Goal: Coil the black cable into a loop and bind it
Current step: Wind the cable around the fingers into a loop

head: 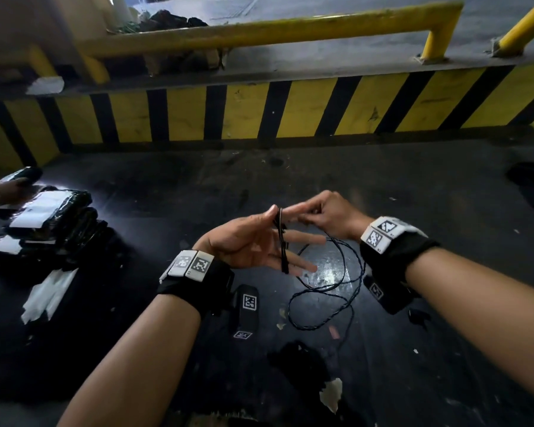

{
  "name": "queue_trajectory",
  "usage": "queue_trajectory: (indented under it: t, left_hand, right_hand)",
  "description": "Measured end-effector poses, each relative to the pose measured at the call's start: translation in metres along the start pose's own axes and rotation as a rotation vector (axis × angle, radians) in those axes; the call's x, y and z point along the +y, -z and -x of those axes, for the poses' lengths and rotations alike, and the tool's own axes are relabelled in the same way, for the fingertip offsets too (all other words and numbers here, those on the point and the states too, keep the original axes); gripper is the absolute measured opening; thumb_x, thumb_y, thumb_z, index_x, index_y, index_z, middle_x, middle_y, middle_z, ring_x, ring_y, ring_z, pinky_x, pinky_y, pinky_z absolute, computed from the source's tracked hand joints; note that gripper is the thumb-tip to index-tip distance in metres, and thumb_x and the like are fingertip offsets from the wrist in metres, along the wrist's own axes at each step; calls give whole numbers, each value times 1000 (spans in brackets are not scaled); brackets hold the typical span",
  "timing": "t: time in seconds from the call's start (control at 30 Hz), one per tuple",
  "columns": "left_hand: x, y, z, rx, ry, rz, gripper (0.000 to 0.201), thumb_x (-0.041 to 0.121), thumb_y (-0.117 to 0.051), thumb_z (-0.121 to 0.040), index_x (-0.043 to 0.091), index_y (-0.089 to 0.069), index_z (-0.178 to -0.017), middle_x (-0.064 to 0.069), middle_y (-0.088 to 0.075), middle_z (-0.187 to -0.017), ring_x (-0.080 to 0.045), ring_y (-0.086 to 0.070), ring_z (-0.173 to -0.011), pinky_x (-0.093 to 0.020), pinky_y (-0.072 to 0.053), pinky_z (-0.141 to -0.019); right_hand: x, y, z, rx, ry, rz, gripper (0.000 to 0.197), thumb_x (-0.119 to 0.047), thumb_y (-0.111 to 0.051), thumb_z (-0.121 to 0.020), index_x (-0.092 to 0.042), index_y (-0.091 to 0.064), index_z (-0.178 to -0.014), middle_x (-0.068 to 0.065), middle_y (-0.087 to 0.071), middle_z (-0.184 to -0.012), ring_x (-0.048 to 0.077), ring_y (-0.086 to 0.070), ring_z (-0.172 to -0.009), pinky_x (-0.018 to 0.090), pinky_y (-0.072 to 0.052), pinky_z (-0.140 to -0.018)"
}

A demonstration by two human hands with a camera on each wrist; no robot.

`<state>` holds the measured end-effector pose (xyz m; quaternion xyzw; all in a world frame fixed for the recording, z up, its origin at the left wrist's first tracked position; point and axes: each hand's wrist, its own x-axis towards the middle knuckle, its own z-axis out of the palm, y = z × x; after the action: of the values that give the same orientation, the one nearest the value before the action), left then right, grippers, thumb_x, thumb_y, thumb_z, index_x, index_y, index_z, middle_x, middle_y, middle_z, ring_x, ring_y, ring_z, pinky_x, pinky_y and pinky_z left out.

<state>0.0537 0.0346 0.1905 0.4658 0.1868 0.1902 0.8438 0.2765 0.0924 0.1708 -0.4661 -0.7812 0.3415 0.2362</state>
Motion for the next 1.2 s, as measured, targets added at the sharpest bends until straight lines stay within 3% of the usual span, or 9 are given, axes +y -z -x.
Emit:
queue_trajectory:
  t: [0.07, 0.17, 0.27, 0.33, 0.53, 0.73, 0.9, 1.07, 1.2]
  left_hand:
    - [10, -4, -2, -5, -44, 16, 48, 53, -55, -94, 39, -55, -141, -31, -23, -162, -71, -28, -134, -61, -38, -109]
    - [19, -2, -7, 16, -79, -8, 47, 53, -51, -96, 40, -53, -141, -30, -25, -162, -62, -39, -134, -66, -33, -111]
    - [23, 5, -12, 55, -95, -33, 48, 55, -46, -96, 44, -49, -142, -29, -25, -162, -65, -28, -139, -68, -21, -115]
    - [24, 12, -12, 96, -82, -33, 48, 56, -48, -96, 45, -49, -142, -29, -28, -161, -66, -26, -139, -65, -23, -115]
    - [18, 36, -3, 230, -66, -62, 51, 57, -41, -98, 46, -41, -147, -25, -37, -159, -65, -31, -137, -65, -25, -116]
    - [10, 41, 0, 341, -64, -56, 53, 58, -47, -95, 47, -41, -147, -23, -41, -157, -61, -42, -133, -59, -38, -112]
    - [3, 45, 4, 371, 25, -46, 58, 56, -53, -94, 44, -42, -149, -22, -47, -154, -52, -56, -124, -60, -39, -109]
    - [-7, 42, -2, 329, 99, -124, 64, 51, -39, -100, 21, -33, -157, -19, -47, -154, -66, -37, -134, -59, -36, -112]
    - [-11, 34, -6, 329, 151, -93, 63, 51, -60, -93, 33, -45, -151, -21, -43, -157, -64, -39, -133, -62, -33, -114]
  right_hand:
    - [11, -18, 17, -29, -54, -105, 14, -21, -72, -93, -29, -82, -98, -12, -80, -87, -9, -69, -75, 22, -53, -74]
    - [14, -47, 36, -118, -62, -190, 16, -23, -70, -95, -14, -81, -101, -26, -72, -75, -10, -64, -69, 18, -51, -74]
    - [10, -69, 45, -193, -14, -171, 20, -28, -71, -94, -21, -79, -110, -10, -78, -80, 2, -66, -79, 25, -53, -78]
    - [9, -75, 49, -197, 12, -105, 18, -32, -70, -94, -24, -81, -104, 2, -74, -73, 4, -63, -68, 21, -50, -68]
    - [-7, -61, 60, -259, 135, 118, 26, -40, -62, -98, -23, -80, -104, -3, -76, -77, 5, -69, -72, 15, -51, -71]
    - [-31, -45, 59, -260, 113, 259, 36, -42, -62, -97, -19, -66, -70, -12, -61, -61, -1, -57, -58, 24, -43, -62]
    - [-67, -10, 56, -222, 136, 447, 16, -41, -63, -97, -36, -76, -103, -9, -72, -102, 11, -61, -84, 35, -51, -76]
    - [-108, 26, 34, -197, 190, 687, 18, -39, -68, -93, -35, -71, -110, -3, -64, -107, 19, -64, -93, 39, -57, -83]
    - [-126, 43, 13, -114, 249, 776, 15, -28, -70, -92, -33, -73, -105, -1, -63, -108, 22, -63, -94, 37, -55, -79]
